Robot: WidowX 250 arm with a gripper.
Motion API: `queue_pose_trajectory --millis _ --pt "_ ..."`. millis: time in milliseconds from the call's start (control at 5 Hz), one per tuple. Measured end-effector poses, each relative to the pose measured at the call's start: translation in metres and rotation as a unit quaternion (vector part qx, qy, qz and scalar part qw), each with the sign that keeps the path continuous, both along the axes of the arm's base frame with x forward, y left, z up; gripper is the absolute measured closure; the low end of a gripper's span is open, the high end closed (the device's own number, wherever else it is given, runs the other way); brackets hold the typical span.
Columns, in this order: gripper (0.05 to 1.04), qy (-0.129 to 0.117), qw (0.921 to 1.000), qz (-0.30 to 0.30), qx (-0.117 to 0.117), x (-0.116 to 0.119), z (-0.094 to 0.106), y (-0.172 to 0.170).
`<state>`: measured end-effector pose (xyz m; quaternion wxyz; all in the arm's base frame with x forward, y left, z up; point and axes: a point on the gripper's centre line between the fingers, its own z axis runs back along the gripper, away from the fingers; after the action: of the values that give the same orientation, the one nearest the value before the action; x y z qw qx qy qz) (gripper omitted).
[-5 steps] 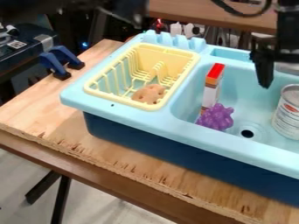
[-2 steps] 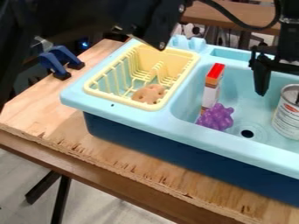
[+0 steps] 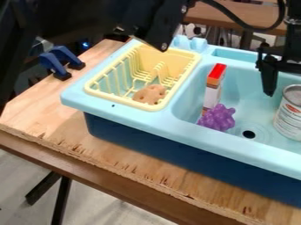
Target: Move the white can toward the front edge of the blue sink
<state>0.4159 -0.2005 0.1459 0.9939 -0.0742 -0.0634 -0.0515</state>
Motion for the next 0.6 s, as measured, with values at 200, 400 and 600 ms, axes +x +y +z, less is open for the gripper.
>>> queue_pose_trajectory --millis 200,400,600 --pt "0.073 -0.006 0.9999 0.003 -0.011 0.002 -0.002 -0.003" --pt "0.073 0.009 0.9999 0.011 -0.007 -0.001 -0.008 0.001" --pt "0.073 0.028 0.9993 0.022 0.008 -0.013 -0.016 0.002"
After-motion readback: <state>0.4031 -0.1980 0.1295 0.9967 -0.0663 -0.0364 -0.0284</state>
